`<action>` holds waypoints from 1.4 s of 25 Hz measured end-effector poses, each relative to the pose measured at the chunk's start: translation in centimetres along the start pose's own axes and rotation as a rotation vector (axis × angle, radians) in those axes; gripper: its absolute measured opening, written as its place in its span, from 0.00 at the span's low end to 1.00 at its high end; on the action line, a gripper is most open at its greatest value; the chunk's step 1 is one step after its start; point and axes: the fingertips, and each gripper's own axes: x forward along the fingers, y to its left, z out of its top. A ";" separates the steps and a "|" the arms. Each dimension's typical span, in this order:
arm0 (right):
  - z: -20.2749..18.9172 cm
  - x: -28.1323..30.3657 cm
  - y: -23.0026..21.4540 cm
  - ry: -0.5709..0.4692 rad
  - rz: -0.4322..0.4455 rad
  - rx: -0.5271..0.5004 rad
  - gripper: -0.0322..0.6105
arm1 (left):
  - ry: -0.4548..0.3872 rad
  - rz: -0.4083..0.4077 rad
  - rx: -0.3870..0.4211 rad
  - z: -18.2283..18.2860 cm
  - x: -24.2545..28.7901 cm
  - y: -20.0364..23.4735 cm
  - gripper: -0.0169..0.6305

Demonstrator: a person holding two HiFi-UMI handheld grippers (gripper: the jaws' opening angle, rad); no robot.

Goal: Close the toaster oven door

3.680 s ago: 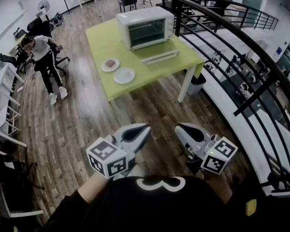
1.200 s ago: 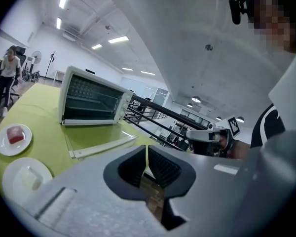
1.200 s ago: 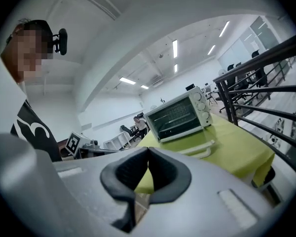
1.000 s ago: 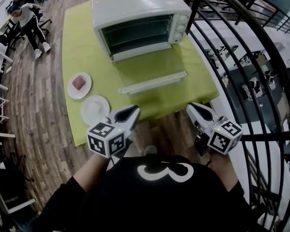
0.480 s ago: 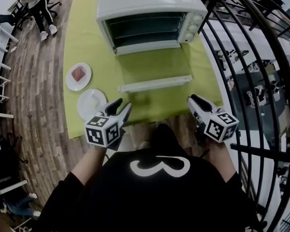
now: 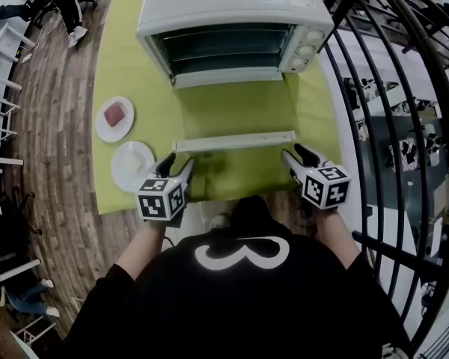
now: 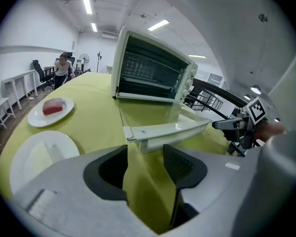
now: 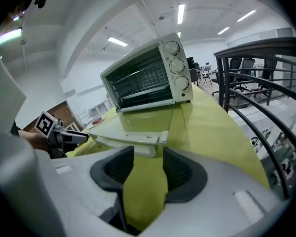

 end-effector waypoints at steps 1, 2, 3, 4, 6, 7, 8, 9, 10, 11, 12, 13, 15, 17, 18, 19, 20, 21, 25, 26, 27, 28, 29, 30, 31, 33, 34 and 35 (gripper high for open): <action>-0.2 0.5 -0.3 0.018 0.001 -0.004 0.34 | 0.005 0.010 0.002 0.0 0.4 0.2 0.35; -0.3 1.0 -0.6 0.033 0.001 -0.009 0.34 | 0.010 0.019 0.005 0.0 0.8 0.3 0.35; -0.3 1.5 -0.8 0.044 0.003 -0.012 0.34 | 0.015 0.026 0.008 -0.1 1.2 0.4 0.35; -0.3 1.8 -0.9 0.051 0.006 -0.012 0.34 | 0.019 0.032 0.010 -0.1 1.5 0.5 0.35; -0.2 2.4 -1.0 0.062 0.015 -0.012 0.34 | 0.022 0.037 0.008 -0.1 2.0 0.7 0.35; -0.2 2.7 -1.0 0.067 0.021 -0.014 0.34 | 0.021 0.040 0.006 0.0 2.2 0.8 0.35; -0.2 2.9 -1.1 0.072 0.025 -0.018 0.34 | 0.017 0.043 0.005 0.2 2.4 0.8 0.35; -0.3 3.1 -1.1 0.077 0.029 -0.022 0.34 | 0.013 0.046 0.004 0.3 2.6 0.9 0.35; -0.3 3.3 -1.1 0.082 0.033 -0.026 0.34 | 0.009 0.051 0.004 0.4 2.7 1.0 0.35; -0.4 3.5 -1.0 0.085 0.038 -0.028 0.34 | 0.006 0.055 0.004 0.4 2.7 1.0 0.35; -0.3 3.7 -0.8 0.087 0.041 -0.033 0.34 | 0.003 0.059 0.002 0.5 2.7 1.1 0.35; -0.3 3.8 -0.7 0.087 0.042 -0.040 0.33 | 0.000 0.062 0.000 0.5 2.7 1.2 0.34; -0.2 4.0 -0.6 0.090 0.035 -0.054 0.30 | -0.006 0.064 -0.004 0.6 2.7 1.3 0.31; -0.2 4.0 -0.6 0.089 0.033 -0.051 0.27 | -0.010 0.057 -0.003 0.7 2.7 1.3 0.27; -0.2 4.0 -0.7 0.087 0.033 -0.048 0.26 | -0.010 0.053 -0.004 0.7 2.7 1.3 0.27; -0.2 4.0 -0.7 0.085 0.034 -0.046 0.25 | -0.011 0.049 -0.006 0.8 2.7 1.4 0.25; -0.1 4.0 -0.7 0.084 0.035 -0.045 0.24 | -0.012 0.046 -0.009 0.8 2.7 1.4 0.25; -0.1 4.0 -0.6 0.082 0.037 -0.043 0.24 | -0.015 0.043 -0.012 0.8 2.7 1.4 0.25; 0.4 3.5 -0.3 0.062 0.037 -0.046 0.21 | -0.035 0.035 -0.018 1.4 2.2 1.1 0.23; 0.6 3.3 -0.1 0.056 0.032 -0.053 0.20 | -0.042 0.033 -0.016 1.6 2.0 1.0 0.23; 0.8 3.0 0.0 0.049 0.029 -0.059 0.20 | -0.049 0.031 -0.014 1.8 1.7 0.9 0.23; 1.1 2.8 0.1 0.041 0.028 -0.060 0.20 | -0.057 0.030 -0.010 2.1 1.4 0.7 0.21; 1.3 2.5 0.2 0.032 0.028 -0.058 0.20 | -0.064 0.030 -0.006 2.4 1.2 0.6 0.20; 1.6 2.3 0.3 0.023 0.030 -0.054 0.19 | -0.073 0.031 -0.004 2.7 0.9 0.4 0.19; 1.9 2.0 0.4 0.014 0.032 -0.049 0.19 | -0.081 0.030 -0.005 3.0 0.7 0.3 0.19; 2.6 1.5 0.6 -0.006 0.035 -0.042 0.19 | -0.100 0.027 -0.008 3.7 0.1 0.2 0.19; 3.0 1.2 0.8 -0.018 0.037 -0.039 0.19 | -0.108 0.027 -0.008 4.1 -0.3 0.1 0.19; 3.4 0.9 1.0 -0.030 0.039 -0.038 0.19 | -0.117 0.026 -0.009 4.5 -0.6 0.1 0.19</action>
